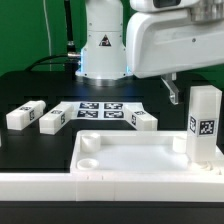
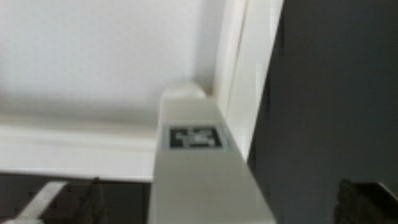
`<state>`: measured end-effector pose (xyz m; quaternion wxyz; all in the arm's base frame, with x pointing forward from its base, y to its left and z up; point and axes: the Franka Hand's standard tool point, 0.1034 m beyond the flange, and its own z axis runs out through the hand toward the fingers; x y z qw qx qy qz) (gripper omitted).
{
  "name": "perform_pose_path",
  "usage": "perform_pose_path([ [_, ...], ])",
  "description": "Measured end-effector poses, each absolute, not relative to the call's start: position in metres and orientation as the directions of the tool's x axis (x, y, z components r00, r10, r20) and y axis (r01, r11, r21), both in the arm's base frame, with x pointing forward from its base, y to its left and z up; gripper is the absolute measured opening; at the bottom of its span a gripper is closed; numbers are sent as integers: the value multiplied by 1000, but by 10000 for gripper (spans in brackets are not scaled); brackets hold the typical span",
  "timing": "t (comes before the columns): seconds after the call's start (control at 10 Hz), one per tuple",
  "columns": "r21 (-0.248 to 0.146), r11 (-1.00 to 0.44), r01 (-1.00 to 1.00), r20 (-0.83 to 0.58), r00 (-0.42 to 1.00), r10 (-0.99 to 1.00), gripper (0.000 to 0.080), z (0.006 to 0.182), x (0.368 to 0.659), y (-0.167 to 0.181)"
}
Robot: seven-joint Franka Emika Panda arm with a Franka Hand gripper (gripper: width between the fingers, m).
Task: Assemble desk
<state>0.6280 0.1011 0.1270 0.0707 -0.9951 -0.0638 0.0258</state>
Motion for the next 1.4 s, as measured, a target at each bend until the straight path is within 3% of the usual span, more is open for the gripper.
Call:
perform_pose_path([
  [0.3,-151,-979,135,-48,988,144,648,127,645,100],
  [0.4,-153,-976,157,-49,985,166,563,124,645,95],
  [0.5,-153,-976,155,-48,985,164,426,124,645,93],
  [0.6,-153,-976,155,-49,985,164,426,123,645,94],
  [0.7,-152,-976,155,-49,985,164,288,123,645,93],
  [1.2,-150,-984,101,-57,992,110,288,123,645,94],
  [1.4,-143,-981,-132,-92,989,-119,288,122,644,92],
])
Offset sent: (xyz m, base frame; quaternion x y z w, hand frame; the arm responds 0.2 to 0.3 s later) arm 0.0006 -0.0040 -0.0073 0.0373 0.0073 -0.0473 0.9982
